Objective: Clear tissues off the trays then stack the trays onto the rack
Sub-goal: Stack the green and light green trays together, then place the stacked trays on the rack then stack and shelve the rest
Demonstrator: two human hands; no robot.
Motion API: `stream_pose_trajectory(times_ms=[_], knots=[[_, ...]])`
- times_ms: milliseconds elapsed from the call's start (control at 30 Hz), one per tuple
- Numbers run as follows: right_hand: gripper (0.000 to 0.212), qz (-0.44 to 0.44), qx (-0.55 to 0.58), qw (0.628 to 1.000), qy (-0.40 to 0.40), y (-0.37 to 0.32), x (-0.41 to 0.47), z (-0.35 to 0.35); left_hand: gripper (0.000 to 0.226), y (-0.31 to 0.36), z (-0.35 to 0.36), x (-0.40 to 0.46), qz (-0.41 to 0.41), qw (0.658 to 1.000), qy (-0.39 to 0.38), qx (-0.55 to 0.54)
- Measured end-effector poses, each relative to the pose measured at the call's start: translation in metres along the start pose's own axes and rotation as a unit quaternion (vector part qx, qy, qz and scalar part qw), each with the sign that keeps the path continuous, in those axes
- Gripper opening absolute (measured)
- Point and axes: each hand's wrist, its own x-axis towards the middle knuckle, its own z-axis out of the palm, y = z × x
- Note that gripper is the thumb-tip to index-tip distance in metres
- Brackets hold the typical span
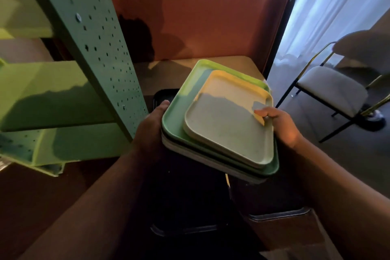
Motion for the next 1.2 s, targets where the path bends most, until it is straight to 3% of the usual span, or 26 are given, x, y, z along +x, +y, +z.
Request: stream_pose_trajectory(times_ms=[67,133,267,367,567,733,900,1100,1200], knots=[[0.023,-0.012,0.007,1.000,-0.016,-0.016,-0.001,-0.003,0.041,0.006,0.004,0.001,0.040,0.997,0.021,0.058],[0.030,-0.021,-0.005,0.999,-0.030,-0.031,-0.003,-0.004,0.046,0.018,0.014,-0.002,0.024,0.999,0.014,0.042],[0.029,-0.021,-0.016,0.999,-0.042,-0.062,-0.006,-0.006,0.064,0.049,0.035,-0.019,0.003,0.992,-0.100,0.072],[0.028,-0.027,-0.036,0.997,-0.070,-0.088,-0.013,-0.002,0.062,0.079,0.055,-0.037,-0.008,0.981,-0.150,0.120],[0.027,-0.103,-0.026,0.989,-0.105,-0.152,-0.048,0.024,0.029,0.118,0.093,-0.061,0.007,0.994,-0.062,0.090],[0.040,-0.178,0.005,0.979,-0.100,-0.197,-0.080,0.048,0.030,0.160,0.114,-0.078,0.058,0.994,-0.024,0.094],[0.020,-0.159,0.007,0.986,-0.050,-0.234,-0.110,0.069,0.024,0.221,0.125,-0.109,0.096,0.987,-0.032,0.127],[0.015,-0.216,-0.012,0.972,-0.095,-0.283,-0.164,0.119,0.025,0.296,0.113,-0.158,0.205,0.965,-0.052,0.153],[0.014,-0.244,-0.010,0.962,-0.119,-0.297,-0.183,0.156,0.034,0.337,0.093,-0.172,0.244,0.956,-0.013,0.163]])
